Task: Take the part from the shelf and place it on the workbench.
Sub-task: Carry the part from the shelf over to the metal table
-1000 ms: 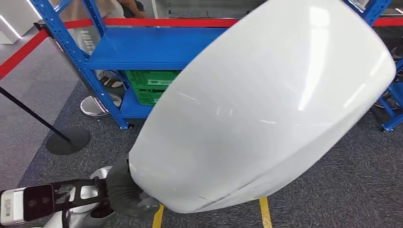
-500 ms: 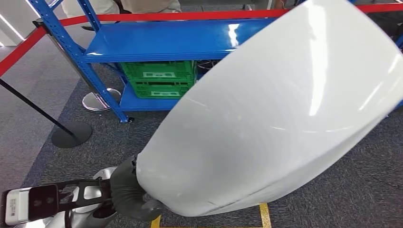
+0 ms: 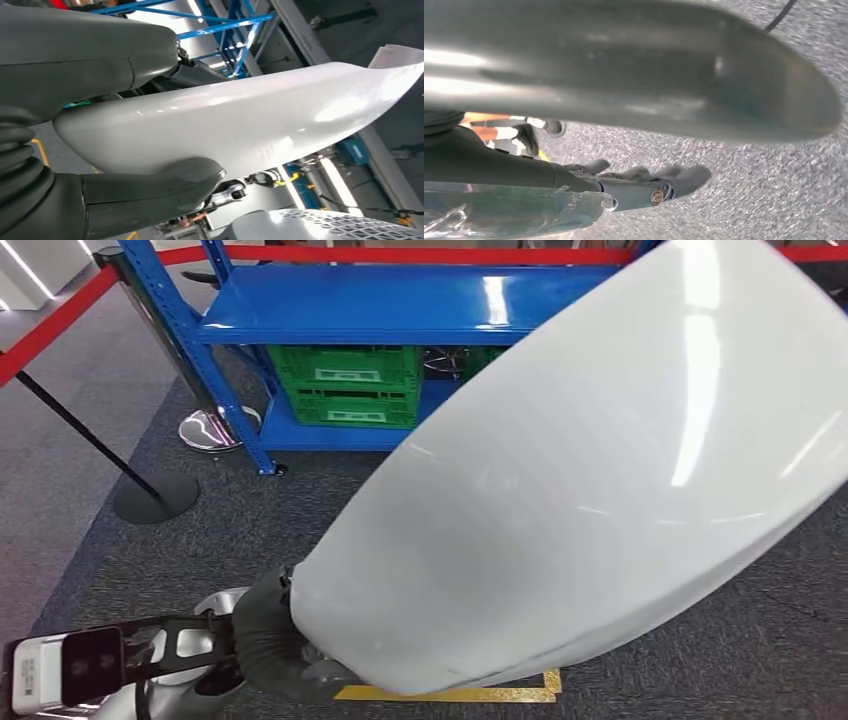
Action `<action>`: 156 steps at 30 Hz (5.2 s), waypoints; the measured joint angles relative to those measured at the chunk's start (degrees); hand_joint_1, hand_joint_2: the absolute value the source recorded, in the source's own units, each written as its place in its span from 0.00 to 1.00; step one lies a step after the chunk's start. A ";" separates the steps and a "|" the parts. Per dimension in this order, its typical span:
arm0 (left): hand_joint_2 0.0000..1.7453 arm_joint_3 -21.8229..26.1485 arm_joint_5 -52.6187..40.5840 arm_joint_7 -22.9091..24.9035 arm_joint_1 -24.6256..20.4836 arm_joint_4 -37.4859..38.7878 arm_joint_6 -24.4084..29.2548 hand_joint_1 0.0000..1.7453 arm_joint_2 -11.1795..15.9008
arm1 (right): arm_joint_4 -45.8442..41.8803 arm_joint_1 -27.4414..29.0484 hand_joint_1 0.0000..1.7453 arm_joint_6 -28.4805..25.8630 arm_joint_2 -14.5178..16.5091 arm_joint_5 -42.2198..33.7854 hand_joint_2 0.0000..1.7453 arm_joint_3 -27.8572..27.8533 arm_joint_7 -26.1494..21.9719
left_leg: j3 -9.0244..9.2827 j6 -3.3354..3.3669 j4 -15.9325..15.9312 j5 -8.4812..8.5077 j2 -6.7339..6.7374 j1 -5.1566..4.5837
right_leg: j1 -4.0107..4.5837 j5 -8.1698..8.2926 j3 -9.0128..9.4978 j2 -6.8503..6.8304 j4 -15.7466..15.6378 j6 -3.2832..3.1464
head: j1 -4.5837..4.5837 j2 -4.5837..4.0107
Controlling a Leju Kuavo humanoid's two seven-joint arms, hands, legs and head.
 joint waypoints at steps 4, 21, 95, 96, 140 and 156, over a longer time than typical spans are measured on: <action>1.00 -0.18 0.30 -0.56 0.00 0.29 -0.02 1.00 0.18 | 0.02 0.20 0.00 2.11 -0.45 0.00 0.00 0.75 -0.25 | -2.39 0.13 0.19 2.10 0.16 0.00 | -0.19 -5.76 -1.41 -0.02 12.28 0.88 | 0.21 0.00; 1.00 -2.03 0.85 -1.09 -0.99 0.79 0.31 1.00 0.78 | -0.58 -0.63 0.00 3.82 -0.57 0.00 0.00 -0.32 0.97 | -8.30 -2.72 17.41 -3.82 -0.03 0.20 | -0.13 1.60 3.90 0.00 -3.74 -2.25 | 0.03 0.00; 1.00 -5.27 1.12 0.45 -3.00 0.62 1.95 1.00 0.96 | -9.59 -3.89 0.00 9.74 1.94 0.00 0.00 -16.68 -9.87 | -0.81 -0.13 1.50 -0.48 0.92 0.38 | -0.27 -5.50 -3.98 0.43 12.21 1.20 | 1.19 0.00; 1.00 -5.28 1.09 0.48 -2.94 0.62 1.96 1.00 0.97 | -9.60 -3.85 0.00 9.75 1.96 0.00 0.00 -16.72 -9.87 | -0.84 -0.19 1.53 -0.47 1.62 0.40 | -0.33 -5.20 -3.37 0.16 12.13 1.32 | 1.20 0.00; 1.00 -5.74 2.23 4.07 -2.99 0.84 1.79 1.00 1.56 | -5.28 -11.57 0.00 -8.33 6.27 -53.98 0.00 -29.49 18.17 | -8.97 -3.49 17.55 -8.68 0.71 0.37 | -0.55 0.45 4.59 1.18 -3.02 -1.88 | 1.13 0.00; 1.00 -3.74 2.59 5.53 -1.38 0.97 2.22 1.00 0.48 | 0.40 -12.13 0.00 -12.76 6.79 -57.19 0.00 -29.64 20.26 | -2.83 -0.80 2.78 0.02 1.02 0.89 | -0.85 -6.31 -3.51 0.39 12.53 1.46 | 1.62 0.00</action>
